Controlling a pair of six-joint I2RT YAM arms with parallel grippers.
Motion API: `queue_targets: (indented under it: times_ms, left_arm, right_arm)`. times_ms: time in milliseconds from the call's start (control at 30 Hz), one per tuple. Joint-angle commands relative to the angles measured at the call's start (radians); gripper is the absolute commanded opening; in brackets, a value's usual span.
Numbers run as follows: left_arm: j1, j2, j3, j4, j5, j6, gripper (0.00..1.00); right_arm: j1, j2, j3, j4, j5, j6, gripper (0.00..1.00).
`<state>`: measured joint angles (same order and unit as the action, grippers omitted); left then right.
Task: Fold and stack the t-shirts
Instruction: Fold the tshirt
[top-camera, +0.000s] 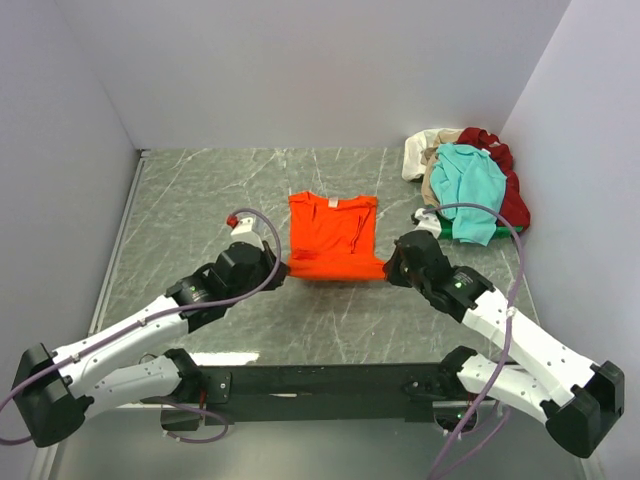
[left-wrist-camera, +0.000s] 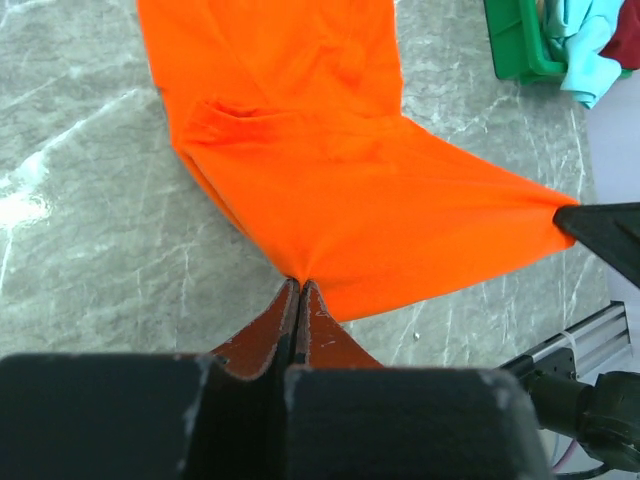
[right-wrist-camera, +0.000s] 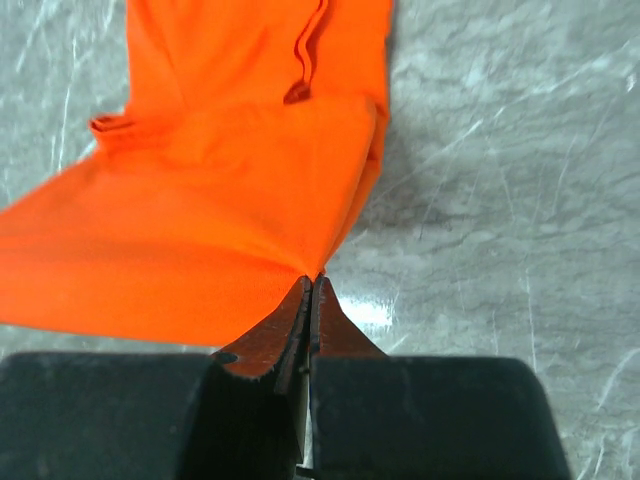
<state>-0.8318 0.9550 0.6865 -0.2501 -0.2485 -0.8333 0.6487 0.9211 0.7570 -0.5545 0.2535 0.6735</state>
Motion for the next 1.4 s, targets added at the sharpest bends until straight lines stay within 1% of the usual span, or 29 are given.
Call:
queue_targets:
  times_ms: [0, 33, 167, 233, 367, 467, 567, 600, 800, 967, 1167, 1367]
  left_arm:
    - [0.0, 0.005, 0.021, 0.038, 0.009, 0.0, 0.0]
    - [0.0, 0.028, 0.021, 0.078, 0.017, 0.005, 0.0]
    - [0.003, 0.105, 0.047, 0.133, 0.028, 0.023, 0.0]
    - [0.019, 0.142, 0.056, 0.15, 0.044, 0.029, 0.0]
    - [0.063, 0.168, 0.062, 0.192, 0.089, 0.036, 0.0]
    - [0.117, 0.18, 0.061, 0.227, 0.146, 0.048, 0.0]
    - [0.195, 0.209, 0.073, 0.242, 0.218, 0.065, 0.0]
    - [0.209, 0.217, 0.077, 0.28, 0.236, 0.069, 0.0]
    - [0.304, 0.304, 0.148, 0.311, 0.319, 0.102, 0.0]
    - [0.384, 0.439, 0.226, 0.337, 0.393, 0.128, 0.0]
    - [0.471, 0.596, 0.291, 0.402, 0.492, 0.117, 0.0]
    - [0.531, 0.748, 0.373, 0.436, 0.581, 0.114, 0.0]
  right_arm:
    - [-0.004, 0.013, 0.062, -0.006, 0.096, -0.012, 0.0]
    - [-0.015, 0.028, 0.07, 0.008, 0.095, -0.02, 0.0]
    - [-0.07, 0.116, 0.111, 0.065, 0.07, -0.058, 0.0]
    - [-0.105, 0.159, 0.136, 0.1, 0.05, -0.078, 0.0]
    - [-0.156, 0.225, 0.18, 0.134, 0.02, -0.109, 0.0]
    - [-0.184, 0.272, 0.217, 0.149, 0.01, -0.129, 0.0]
    - [-0.202, 0.318, 0.263, 0.163, -0.003, -0.147, 0.0]
    - [-0.213, 0.344, 0.293, 0.16, -0.006, -0.156, 0.0]
    - [-0.253, 0.467, 0.439, 0.153, -0.003, -0.192, 0.0]
    - [-0.285, 0.584, 0.554, 0.148, -0.014, -0.215, 0.0]
    - [-0.32, 0.786, 0.732, 0.139, -0.029, -0.249, 0.0]
    - [-0.337, 0.945, 0.881, 0.11, -0.03, -0.282, 0.0]
